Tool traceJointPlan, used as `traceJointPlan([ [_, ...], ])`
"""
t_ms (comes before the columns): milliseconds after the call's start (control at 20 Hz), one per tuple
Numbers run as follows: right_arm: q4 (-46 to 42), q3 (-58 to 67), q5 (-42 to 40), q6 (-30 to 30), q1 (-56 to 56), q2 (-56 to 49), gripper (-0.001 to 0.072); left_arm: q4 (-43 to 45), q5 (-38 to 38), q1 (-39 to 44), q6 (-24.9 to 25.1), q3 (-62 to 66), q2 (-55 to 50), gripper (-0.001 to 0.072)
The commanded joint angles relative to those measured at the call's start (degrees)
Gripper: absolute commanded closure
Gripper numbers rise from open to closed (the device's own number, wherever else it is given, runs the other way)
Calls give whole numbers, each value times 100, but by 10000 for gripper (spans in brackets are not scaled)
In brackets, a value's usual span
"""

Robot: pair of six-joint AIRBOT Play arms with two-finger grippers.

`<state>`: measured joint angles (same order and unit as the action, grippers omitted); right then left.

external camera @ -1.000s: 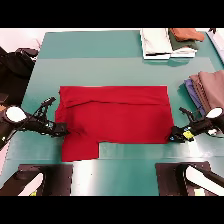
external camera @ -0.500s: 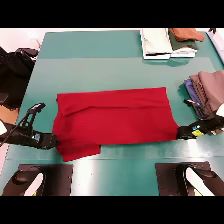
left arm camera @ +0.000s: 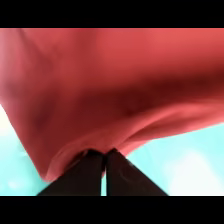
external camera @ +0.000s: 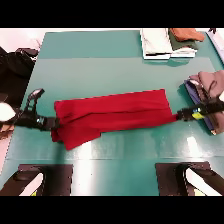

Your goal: Fold the shirts.

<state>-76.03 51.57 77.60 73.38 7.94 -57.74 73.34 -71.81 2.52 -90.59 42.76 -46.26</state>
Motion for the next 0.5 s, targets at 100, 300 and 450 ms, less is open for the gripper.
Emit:
traceJointPlan([
  [100, 68, 1753, -330, 160, -240, -1928, 693, 457, 1497, -7, 61, 1169, -1668, 680],
  [300, 540, 2575, -258, 160, -249, -2774, 692, 424, 1985, -7, 61, 1574, -2391, 680],
  [450, 1029, 2951, -273, 155, -210, -3185, 475, 393, 2249, -7, 55, 1576, -2490, 420],
])
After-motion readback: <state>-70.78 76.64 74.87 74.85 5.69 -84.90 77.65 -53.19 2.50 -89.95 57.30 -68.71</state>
